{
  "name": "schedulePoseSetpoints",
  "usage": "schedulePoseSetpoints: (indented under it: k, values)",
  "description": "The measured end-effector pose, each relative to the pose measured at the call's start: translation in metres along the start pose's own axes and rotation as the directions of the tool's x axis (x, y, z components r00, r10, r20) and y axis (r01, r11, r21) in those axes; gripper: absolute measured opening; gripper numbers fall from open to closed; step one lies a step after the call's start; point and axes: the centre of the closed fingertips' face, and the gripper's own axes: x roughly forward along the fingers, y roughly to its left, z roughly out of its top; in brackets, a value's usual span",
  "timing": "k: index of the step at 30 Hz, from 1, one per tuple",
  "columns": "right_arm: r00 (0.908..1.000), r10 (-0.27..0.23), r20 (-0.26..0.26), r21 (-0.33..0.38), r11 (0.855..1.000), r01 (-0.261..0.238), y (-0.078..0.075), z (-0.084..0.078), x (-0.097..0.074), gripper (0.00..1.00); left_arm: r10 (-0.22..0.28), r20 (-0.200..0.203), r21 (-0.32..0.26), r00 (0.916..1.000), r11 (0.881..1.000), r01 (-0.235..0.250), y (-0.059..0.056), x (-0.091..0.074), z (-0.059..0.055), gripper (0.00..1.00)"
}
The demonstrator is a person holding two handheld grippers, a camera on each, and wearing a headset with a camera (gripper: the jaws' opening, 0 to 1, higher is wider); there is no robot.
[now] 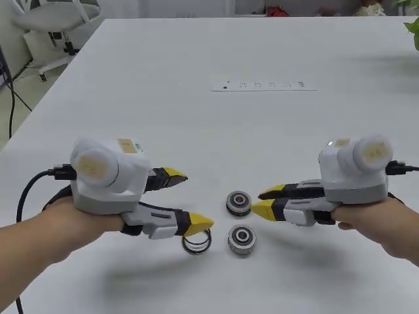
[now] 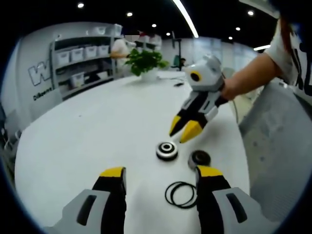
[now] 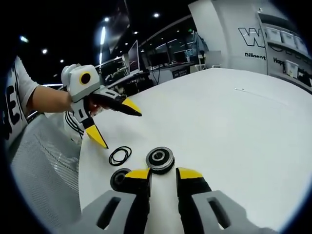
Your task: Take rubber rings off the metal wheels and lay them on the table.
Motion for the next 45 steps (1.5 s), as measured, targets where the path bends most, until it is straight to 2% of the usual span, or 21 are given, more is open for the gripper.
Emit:
schedulePoseSetpoints:
  k: [7, 12, 25, 33, 45]
  values:
    - [1.0000, 0.007, -0.005, -0.014, 1.000, -0.007, -0.002, -0.003, 0.002, 0.16, -0.020, -0.003, -0.001, 0.9998, 1.000, 0.020, -0.002, 0.014, 0.000, 0.56]
    - [0.9998, 0.016, -0.007, -0.031, 0.999, -0.017, -0.002, -0.005, 0.006, 0.16, -0.038, -0.011, 0.005, 0.9992, 0.999, 0.038, -0.004, 0.024, -0.001, 0.51]
    - [0.9994, 0.033, -0.006, -0.057, 0.998, -0.033, -0.001, -0.007, 0.012, 0.13, -0.069, -0.008, 0.000, 0.9976, 0.998, 0.069, -0.008, 0.046, 0.005, 0.40]
    - [0.9994, 0.035, -0.001, -0.054, 0.998, -0.035, 0.000, -0.007, 0.012, 0.13, -0.090, -0.017, 0.016, 0.9958, 0.996, 0.091, -0.014, 0.056, 0.006, 0.33]
    - [0.9995, 0.032, 0.000, -0.054, 0.998, -0.032, -0.001, -0.007, 0.012, 0.12, -0.091, -0.022, 0.034, 0.9956, 0.995, 0.092, -0.014, 0.066, 0.010, 0.19]
